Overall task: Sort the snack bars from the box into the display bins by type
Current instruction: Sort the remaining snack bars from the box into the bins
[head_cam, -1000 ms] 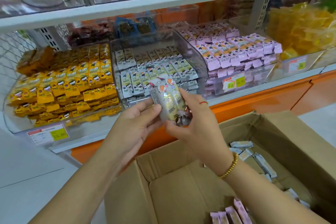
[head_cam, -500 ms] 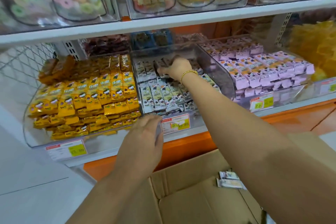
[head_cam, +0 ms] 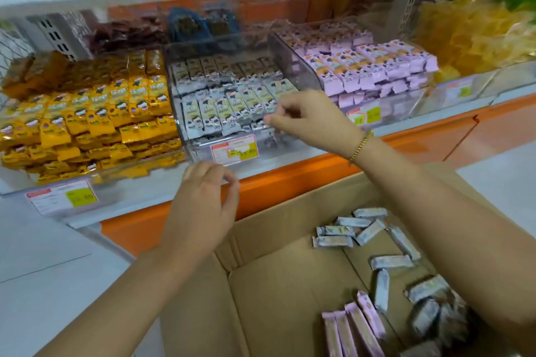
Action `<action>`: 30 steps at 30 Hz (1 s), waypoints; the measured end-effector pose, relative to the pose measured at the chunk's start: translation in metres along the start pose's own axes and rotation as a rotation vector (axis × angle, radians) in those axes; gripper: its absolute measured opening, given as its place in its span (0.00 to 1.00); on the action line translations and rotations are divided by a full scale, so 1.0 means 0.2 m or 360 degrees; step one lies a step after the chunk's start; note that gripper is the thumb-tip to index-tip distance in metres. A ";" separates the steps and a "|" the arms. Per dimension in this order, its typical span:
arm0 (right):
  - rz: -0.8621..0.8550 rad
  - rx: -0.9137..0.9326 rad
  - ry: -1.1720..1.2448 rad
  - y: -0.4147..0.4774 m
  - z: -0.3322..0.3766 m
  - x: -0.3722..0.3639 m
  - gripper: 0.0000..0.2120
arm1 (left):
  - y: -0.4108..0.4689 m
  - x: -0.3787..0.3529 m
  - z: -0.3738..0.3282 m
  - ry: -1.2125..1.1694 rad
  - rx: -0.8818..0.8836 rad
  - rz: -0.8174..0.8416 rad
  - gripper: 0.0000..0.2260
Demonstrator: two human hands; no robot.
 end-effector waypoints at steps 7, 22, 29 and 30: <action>0.0595 -0.0631 -0.0124 -0.83 -0.59 -0.07 0.13 | -0.36 -0.38 0.01 0.0076 -0.0040 0.0862 0.05; 0.0777 -0.1095 -0.0268 -1.29 -1.38 -0.72 0.31 | -0.63 -0.55 0.41 0.0430 -0.0007 0.1233 0.06; 0.0834 -0.1076 -0.0457 -1.23 -1.52 -0.90 0.33 | -0.59 -0.55 0.39 0.0364 0.0148 0.1205 0.14; 0.0826 -0.1063 -0.0506 -1.22 -1.52 -0.90 0.31 | -0.59 -0.55 0.39 0.0364 0.0164 0.1214 0.15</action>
Point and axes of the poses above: each hand's wrist, its own y-axis towards the middle knuckle, its own x-axis out of the back of the hand, z = x × y, the point moved 3 cm from there along y, towards the middle knuckle, and after that the axes turned 9 degrees about x, right-handed, at the moved point
